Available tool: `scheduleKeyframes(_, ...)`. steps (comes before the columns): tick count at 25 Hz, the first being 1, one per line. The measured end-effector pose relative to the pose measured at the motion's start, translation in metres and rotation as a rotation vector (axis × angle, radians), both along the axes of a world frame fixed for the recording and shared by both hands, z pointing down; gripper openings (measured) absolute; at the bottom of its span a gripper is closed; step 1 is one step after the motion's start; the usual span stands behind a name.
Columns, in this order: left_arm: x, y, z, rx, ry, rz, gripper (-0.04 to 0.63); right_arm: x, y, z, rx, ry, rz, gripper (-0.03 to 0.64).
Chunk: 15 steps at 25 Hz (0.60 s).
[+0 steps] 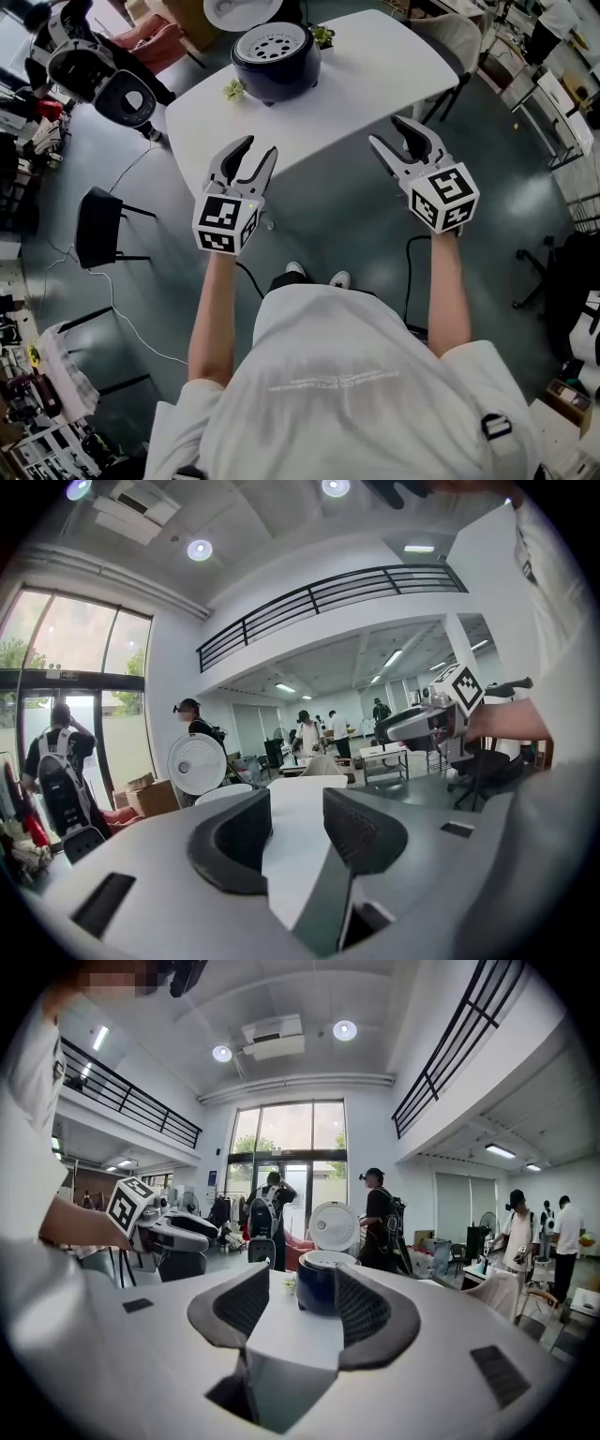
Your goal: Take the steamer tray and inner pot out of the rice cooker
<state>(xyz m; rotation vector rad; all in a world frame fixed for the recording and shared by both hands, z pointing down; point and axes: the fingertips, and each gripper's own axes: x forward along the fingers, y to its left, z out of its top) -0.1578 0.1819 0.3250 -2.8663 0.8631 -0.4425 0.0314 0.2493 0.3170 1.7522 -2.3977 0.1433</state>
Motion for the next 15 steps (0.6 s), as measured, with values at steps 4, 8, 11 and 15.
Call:
scheduleKeyframes(4,-0.003,-0.003,0.000,-0.014,-0.008,-0.017,0.189,-0.003,0.003,0.000,0.000,-0.007,-0.003,0.216)
scheduleKeyframes(8,0.002,-0.007,0.007,-0.038,-0.012,-0.015,0.189,-0.002,0.004,0.005,-0.019,-0.004,-0.009,0.216)
scheduleKeyframes(11,0.010,-0.012,0.015,-0.057,-0.012,-0.011,0.189,0.003,0.002,0.011,-0.036,-0.001,-0.004,0.216)
scheduleKeyframes(15,0.025,-0.026,0.022,-0.070,-0.007,0.003,0.187,0.014,-0.010,0.017,-0.051,-0.005,0.003,0.215)
